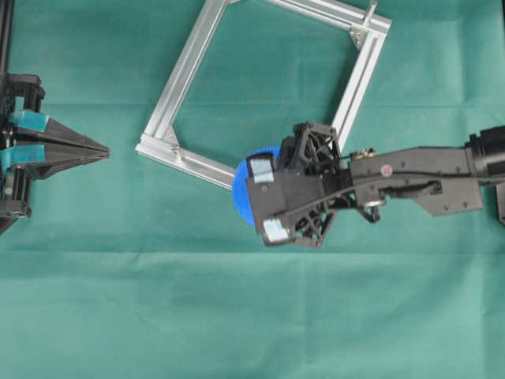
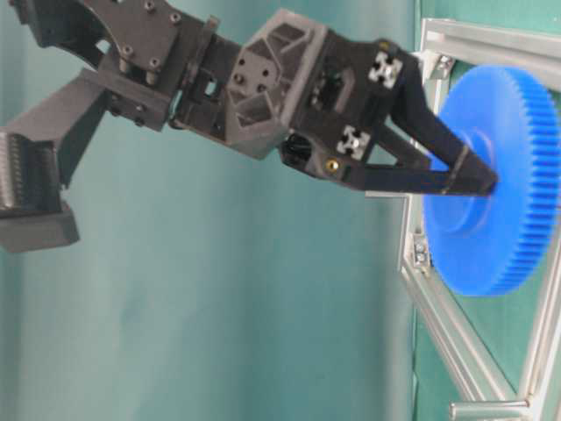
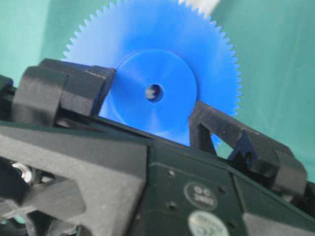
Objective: Find the location of the shaft and insert the gear.
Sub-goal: 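Align the gear's center hole with the metal shaft, adjusting position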
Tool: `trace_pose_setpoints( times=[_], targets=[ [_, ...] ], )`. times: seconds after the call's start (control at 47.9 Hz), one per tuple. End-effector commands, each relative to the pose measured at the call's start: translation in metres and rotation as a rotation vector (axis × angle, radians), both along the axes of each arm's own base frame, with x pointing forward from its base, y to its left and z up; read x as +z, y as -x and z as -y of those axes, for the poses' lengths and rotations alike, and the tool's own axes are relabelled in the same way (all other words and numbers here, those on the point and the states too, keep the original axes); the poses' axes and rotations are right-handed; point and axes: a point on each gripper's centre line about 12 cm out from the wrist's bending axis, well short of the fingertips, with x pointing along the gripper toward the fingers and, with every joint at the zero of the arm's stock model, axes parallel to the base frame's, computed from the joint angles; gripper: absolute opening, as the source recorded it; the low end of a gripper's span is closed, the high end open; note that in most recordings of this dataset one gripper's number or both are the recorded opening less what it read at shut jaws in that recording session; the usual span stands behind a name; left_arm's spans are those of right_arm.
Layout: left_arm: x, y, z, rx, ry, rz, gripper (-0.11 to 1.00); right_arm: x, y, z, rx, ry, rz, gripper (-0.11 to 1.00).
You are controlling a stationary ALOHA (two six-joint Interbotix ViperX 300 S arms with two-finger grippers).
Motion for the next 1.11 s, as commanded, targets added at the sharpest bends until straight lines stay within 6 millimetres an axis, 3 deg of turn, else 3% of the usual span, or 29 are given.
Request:
trace_pose_setpoints(
  times=[0.0, 1.085],
  targets=[
    [0.009, -0.0033, -0.0004, 0.002, 0.004, 0.021, 0.01, 0.0083, -0.0007, 0.0082, -0.013, 0.002, 0.027, 0.69],
    [0.0083, -0.0032, 0.0, 0.001, 0.004, 0.02, 0.01, 0.0087, -0.0039, 0.0072, -0.022, -0.028, 0.055, 0.69]
  ],
)
